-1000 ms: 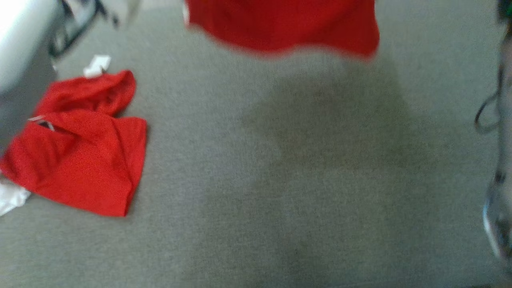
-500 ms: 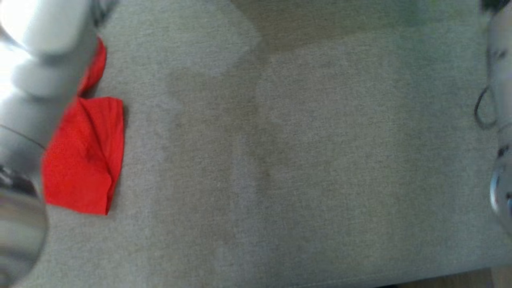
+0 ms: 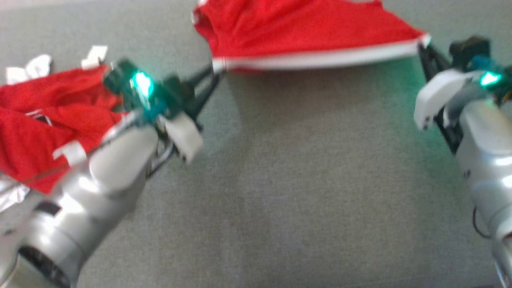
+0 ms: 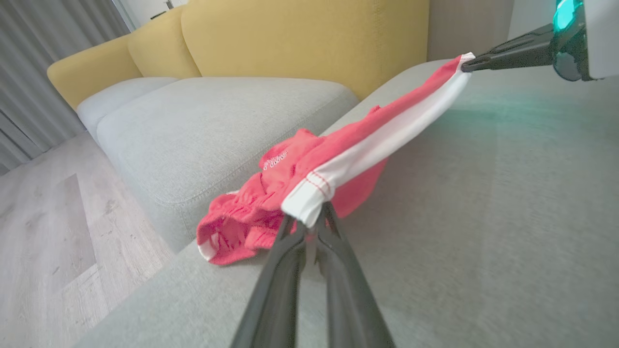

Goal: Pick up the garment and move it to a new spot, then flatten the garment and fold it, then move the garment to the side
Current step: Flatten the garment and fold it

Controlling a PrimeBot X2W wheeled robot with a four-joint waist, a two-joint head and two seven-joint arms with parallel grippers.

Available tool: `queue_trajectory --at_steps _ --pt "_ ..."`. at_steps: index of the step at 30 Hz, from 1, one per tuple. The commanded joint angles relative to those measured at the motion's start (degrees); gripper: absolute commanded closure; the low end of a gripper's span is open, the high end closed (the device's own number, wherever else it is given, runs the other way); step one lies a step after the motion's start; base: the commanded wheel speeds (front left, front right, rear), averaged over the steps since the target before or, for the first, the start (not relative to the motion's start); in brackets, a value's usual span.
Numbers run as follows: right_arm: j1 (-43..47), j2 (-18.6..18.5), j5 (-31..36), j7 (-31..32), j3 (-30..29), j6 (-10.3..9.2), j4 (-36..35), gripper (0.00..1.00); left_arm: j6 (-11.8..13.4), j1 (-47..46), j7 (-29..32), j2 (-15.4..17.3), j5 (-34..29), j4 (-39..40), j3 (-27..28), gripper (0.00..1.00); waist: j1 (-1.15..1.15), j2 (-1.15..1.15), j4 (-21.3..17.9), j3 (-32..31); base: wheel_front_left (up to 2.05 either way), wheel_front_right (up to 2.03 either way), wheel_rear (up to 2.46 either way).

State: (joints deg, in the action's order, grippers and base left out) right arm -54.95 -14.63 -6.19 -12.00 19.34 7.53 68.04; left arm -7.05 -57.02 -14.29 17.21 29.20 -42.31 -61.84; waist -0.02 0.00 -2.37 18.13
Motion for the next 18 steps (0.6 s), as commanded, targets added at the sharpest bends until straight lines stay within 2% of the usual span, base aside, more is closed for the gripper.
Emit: queue_trajectory --at_steps 1,6,11,14,15,18 --pt "1.7 -1.2 -2.7 1.1 4.0 -0.04 -1.6 1.00 1.1 0.6 -0.6 3.0 0.3 2.3 0.9 1.00 0.02 0.00 -0.1 -3.6 0.00 0.00 0.00" --pt "7.4 -5.2 -10.6 4.9 12.9 -0.04 -6.2 1.00 3.2 7.4 -0.5 4.0 0.2 6.4 -1.0 1.00 0.02 0.00 -0.8 -7.8 0.00 0.00 0.00" --pt "12.9 -11.1 -18.9 9.4 19.9 -0.04 -14.7 1.00 5.7 13.0 0.3 5.2 1.7 11.7 -1.4 1.00 0.02 0.00 -1.7 -11.4 0.00 0.00 0.00" --pt "15.8 -15.4 -22.3 11.4 22.1 -0.04 -20.1 1.00 7.5 16.3 1.3 6.2 2.3 15.7 -1.8 1.00 0.02 0.00 -2.1 -13.5 0.00 0.00 0.00" --pt "15.8 -15.4 -22.3 11.4 22.1 -0.04 -20.1 1.00 7.5 16.3 1.3 6.2 2.3 15.7 -1.8 1.00 0.02 0.00 -2.1 -13.5 0.00 0.00 0.00" --pt "19.1 -18.8 -25.2 13.4 22.1 -0.04 -25.4 1.00 9.3 19.2 2.8 7.5 2.8 20.6 -2.4 1.00 0.02 0.00 -2.6 -15.0 0.00 0.00 0.00"
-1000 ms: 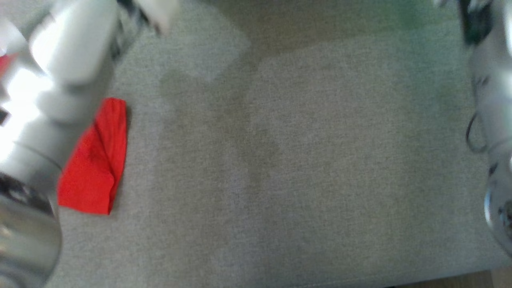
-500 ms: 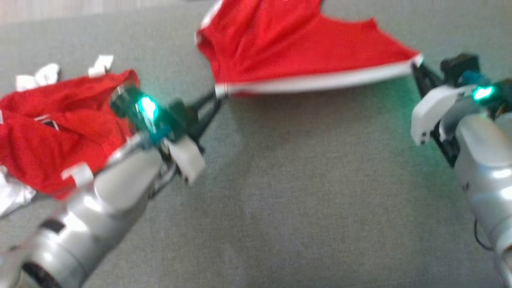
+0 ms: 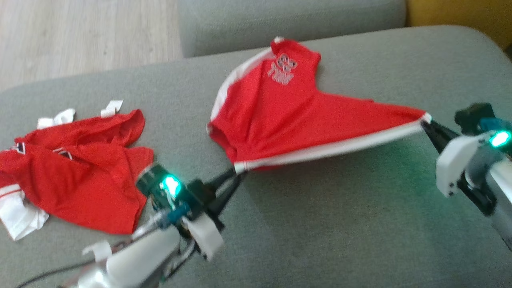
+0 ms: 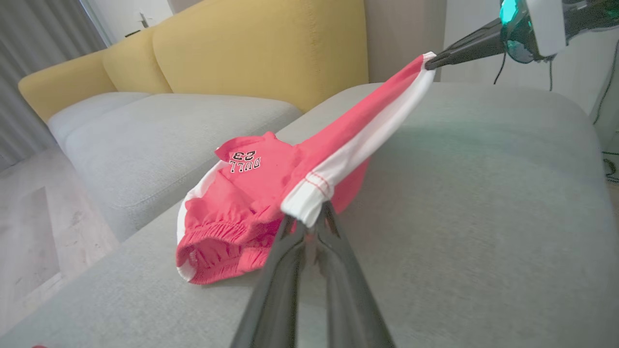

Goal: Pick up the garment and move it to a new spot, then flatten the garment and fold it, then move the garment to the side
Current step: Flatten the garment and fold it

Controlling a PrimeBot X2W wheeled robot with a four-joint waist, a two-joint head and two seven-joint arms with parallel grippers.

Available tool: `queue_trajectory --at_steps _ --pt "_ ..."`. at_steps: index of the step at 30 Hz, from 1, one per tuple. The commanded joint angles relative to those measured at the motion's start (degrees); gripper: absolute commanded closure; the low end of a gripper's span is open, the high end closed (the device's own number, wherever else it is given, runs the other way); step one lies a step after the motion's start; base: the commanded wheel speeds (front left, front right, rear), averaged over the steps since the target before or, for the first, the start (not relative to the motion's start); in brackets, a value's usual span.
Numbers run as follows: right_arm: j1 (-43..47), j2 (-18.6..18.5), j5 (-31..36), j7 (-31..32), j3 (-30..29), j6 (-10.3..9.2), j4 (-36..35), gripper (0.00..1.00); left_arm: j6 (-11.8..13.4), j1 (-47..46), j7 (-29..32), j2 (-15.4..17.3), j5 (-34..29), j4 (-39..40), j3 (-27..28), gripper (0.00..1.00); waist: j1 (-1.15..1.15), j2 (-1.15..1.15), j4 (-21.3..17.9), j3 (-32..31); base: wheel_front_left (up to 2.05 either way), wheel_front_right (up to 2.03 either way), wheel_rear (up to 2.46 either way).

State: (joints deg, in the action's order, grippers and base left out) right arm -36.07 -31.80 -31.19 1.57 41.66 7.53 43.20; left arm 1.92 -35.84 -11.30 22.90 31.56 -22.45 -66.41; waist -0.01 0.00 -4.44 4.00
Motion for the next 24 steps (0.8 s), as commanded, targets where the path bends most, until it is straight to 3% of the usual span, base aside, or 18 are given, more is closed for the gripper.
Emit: queue_trajectory --at_steps 1,8,12,18,24 --pt "1.4 -2.7 -0.7 0.6 -0.4 -0.04 -2.4 1.00 1.0 -1.0 0.4 2.4 0.6 2.5 2.0 1.00 0.01 0.00 -0.8 -1.3 0.00 0.00 0.00" --pt "12.1 -9.0 -1.0 4.1 -8.0 -0.04 -13.6 1.00 5.4 4.8 4.4 5.4 1.2 14.3 0.4 1.00 0.01 0.00 -1.3 -3.5 0.00 0.00 0.00" --pt "17.3 -9.9 1.3 6.3 -14.8 -0.04 -19.4 1.00 7.4 5.9 6.5 6.5 1.0 19.1 0.0 1.00 0.01 0.00 -1.1 -3.2 0.00 0.00 0.00" --pt "18.4 -5.8 7.6 8.9 -23.2 -0.04 -27.2 1.00 8.8 3.8 8.0 7.1 0.7 21.4 1.3 1.00 0.01 0.00 0.6 -0.6 0.00 0.00 0.00" --pt "12.6 -2.0 12.7 10.5 -25.4 -0.04 -29.5 1.00 9.5 -0.3 8.8 6.1 1.1 20.3 3.7 1.00 0.01 0.00 3.8 4.6 0.00 0.00 0.00"
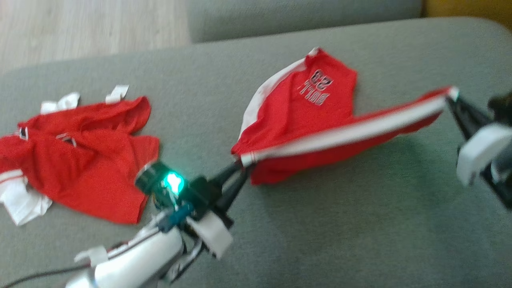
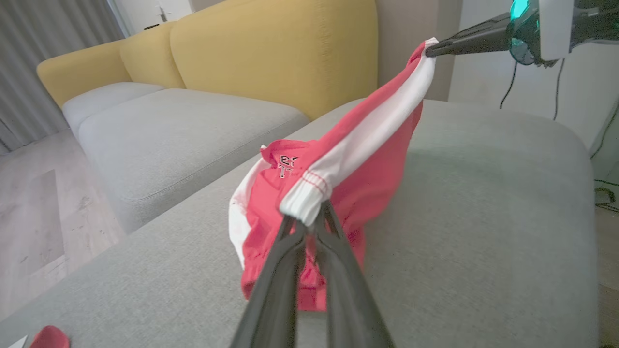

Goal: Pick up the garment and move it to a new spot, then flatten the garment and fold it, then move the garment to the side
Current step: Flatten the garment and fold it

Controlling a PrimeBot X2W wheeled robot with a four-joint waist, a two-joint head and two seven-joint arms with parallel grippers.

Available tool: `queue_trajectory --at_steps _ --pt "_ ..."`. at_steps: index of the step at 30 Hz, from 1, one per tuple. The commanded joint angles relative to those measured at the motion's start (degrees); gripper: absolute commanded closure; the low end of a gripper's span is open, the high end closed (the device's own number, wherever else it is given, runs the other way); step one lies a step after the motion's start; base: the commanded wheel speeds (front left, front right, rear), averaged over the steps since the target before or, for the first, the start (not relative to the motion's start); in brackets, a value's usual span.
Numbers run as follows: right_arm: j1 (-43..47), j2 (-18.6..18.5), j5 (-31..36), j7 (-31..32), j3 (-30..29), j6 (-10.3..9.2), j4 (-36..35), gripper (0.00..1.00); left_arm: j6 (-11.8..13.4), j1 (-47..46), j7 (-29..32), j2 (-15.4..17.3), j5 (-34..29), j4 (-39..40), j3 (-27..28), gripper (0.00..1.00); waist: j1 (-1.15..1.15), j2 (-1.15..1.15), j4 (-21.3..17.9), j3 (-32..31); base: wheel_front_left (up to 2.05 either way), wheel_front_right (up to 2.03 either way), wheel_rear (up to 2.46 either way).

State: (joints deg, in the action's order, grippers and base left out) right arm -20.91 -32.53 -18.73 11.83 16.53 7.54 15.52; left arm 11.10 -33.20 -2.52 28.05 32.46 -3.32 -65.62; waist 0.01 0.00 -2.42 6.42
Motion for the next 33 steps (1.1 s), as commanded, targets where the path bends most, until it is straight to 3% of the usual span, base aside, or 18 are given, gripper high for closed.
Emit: queue_trajectory --at_steps 1,16,33 --pt "-4.2 -0.8 0.7 0.5 -0.1 -0.05 -1.4 1.00 0.1 -3.7 0.1 0.6 0.3 0.8 3.2 1.00 -0.01 0.00 2.4 3.2 0.00 0.00 0.00" --pt "-30.9 0.9 3.3 -3.4 12.9 -0.05 20.7 1.00 -4.0 -13.5 -0.1 -8.3 -1.3 -9.6 1.9 1.00 -0.01 0.00 11.8 13.7 0.00 0.00 0.00" --pt "-42.7 1.8 -0.6 -11.4 24.6 -0.05 37.2 1.00 -6.5 -17.9 -2.3 -14.3 -1.7 -16.2 0.5 1.00 -0.01 0.00 16.5 19.7 0.00 0.00 0.00"
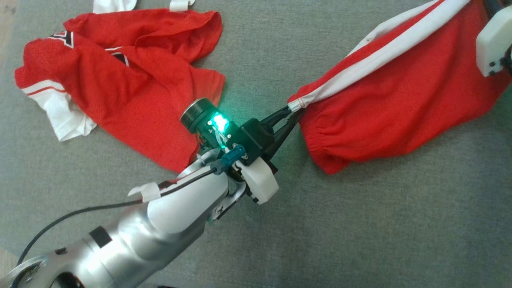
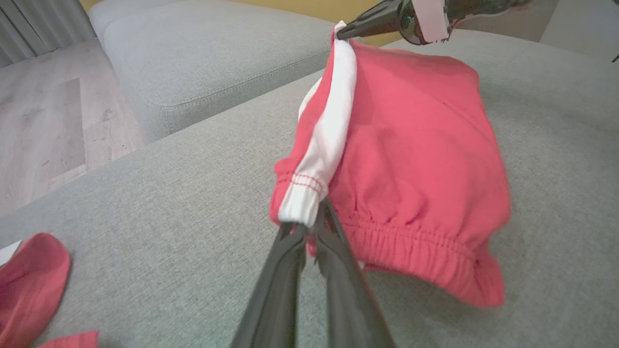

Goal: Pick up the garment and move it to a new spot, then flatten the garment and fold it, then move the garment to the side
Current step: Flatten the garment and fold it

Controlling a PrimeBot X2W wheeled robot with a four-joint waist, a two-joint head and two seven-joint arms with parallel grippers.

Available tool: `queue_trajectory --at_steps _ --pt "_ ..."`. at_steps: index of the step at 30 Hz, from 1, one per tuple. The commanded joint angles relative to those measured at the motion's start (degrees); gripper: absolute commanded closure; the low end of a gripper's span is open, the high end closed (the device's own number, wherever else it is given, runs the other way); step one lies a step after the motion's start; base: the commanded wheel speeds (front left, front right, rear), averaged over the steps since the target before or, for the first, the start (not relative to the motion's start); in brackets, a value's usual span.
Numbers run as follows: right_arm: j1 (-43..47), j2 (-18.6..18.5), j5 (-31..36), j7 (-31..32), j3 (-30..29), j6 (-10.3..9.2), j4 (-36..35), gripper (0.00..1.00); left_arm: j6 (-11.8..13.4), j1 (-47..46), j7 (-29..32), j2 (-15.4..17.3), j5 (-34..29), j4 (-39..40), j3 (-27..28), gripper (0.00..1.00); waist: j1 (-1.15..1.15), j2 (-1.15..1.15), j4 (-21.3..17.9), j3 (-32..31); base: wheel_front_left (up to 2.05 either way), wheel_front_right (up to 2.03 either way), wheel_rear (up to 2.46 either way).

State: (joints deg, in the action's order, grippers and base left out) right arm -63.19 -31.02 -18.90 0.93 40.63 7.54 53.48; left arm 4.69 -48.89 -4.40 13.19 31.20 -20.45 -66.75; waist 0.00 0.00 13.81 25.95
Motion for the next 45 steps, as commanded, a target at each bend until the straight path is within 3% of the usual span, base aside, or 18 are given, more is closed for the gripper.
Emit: queue_trajectory --at_steps 1,2,3,4,5,6,7,11,22,29,34,37,40,45 --pt "-0.6 0.4 -0.9 -0.6 1.1 -0.05 0.0 1.00 -0.2 -2.3 -0.7 0.4 -0.3 0.7 1.7 1.00 0.00 0.00 0.3 0.3 0.00 0.00 0.00" --pt "-0.9 0.5 -1.2 -0.8 1.5 -0.05 0.7 1.00 -0.1 -2.3 -1.0 0.2 -0.2 0.5 1.8 1.00 0.00 0.00 0.4 0.4 0.00 0.00 0.00" --pt "-1.2 0.7 -1.4 -1.1 1.9 -0.05 1.4 0.26 -0.1 -2.4 -1.2 0.1 -0.1 0.4 1.8 1.00 0.00 0.00 0.4 0.5 0.00 0.00 0.00" --pt "-1.4 0.9 -1.8 -1.2 2.0 -0.05 2.3 0.00 -0.1 -2.5 -1.3 0.0 -0.1 0.2 1.9 1.00 0.00 0.00 0.5 0.5 0.00 0.00 0.00" --pt "-1.5 1.2 -2.1 -1.5 2.2 -0.05 3.1 0.00 0.0 -2.5 -1.4 -0.1 0.0 -0.1 2.0 0.80 0.00 0.00 0.4 0.5 0.00 0.00 0.00" --pt "-1.6 1.4 -2.2 -1.8 2.6 -0.05 3.8 0.00 0.1 -2.5 -1.5 -0.1 0.1 -0.3 2.0 0.44 0.00 0.00 0.3 0.4 0.00 0.00 0.00" --pt "-1.8 1.7 -2.5 -2.4 2.7 -0.05 4.4 0.00 0.2 -2.6 -1.6 -0.1 0.1 -0.5 2.1 0.00 0.00 0.00 0.2 0.3 0.00 0.00 0.00" --pt "-1.7 3.0 -4.6 -6.3 2.1 -0.05 6.2 0.00 0.8 -2.2 -2.7 0.5 0.6 -1.0 2.8 0.00 0.00 0.00 -0.7 -1.5 0.00 0.00 0.00" --pt "4.4 6.5 -12.6 -15.7 -4.5 -0.05 5.6 0.00 7.1 4.3 -7.9 7.4 4.0 0.3 9.4 0.00 0.00 0.00 -5.1 -13.2 0.00 0.00 0.00" --pt "14.3 8.6 -12.4 -15.9 -15.9 -0.05 -6.1 0.00 11.5 11.7 -9.9 10.5 6.8 3.8 14.2 0.00 0.00 0.00 -7.9 -19.0 0.00 0.00 0.00" --pt "26.7 14.0 -9.8 -15.9 -26.9 -0.05 -14.7 0.00 14.7 19.7 -10.5 11.6 8.3 6.9 18.8 0.00 0.00 0.00 -10.1 -22.9 0.00 0.00 0.00" --pt "33.5 17.8 -7.1 -15.9 -30.3 -0.05 -19.2 0.00 16.6 25.2 -10.6 11.4 6.8 10.4 23.3 0.00 0.00 0.00 -11.7 -24.1 0.00 0.00 0.00" --pt "39.2 20.6 -3.9 -15.9 -33.5 -0.05 -23.3 0.00 17.1 31.2 -10.6 10.6 4.6 12.8 27.5 0.00 0.00 0.00 -12.5 -24.9 0.00 0.00 0.00" --pt "48.2 24.5 1.3 -15.9 -38.7 -0.05 -29.1 0.00 15.6 39.0 -10.6 7.3 0.6 14.8 33.8 0.00 0.00 0.00 -12.5 -25.5 0.00 0.00 0.00"
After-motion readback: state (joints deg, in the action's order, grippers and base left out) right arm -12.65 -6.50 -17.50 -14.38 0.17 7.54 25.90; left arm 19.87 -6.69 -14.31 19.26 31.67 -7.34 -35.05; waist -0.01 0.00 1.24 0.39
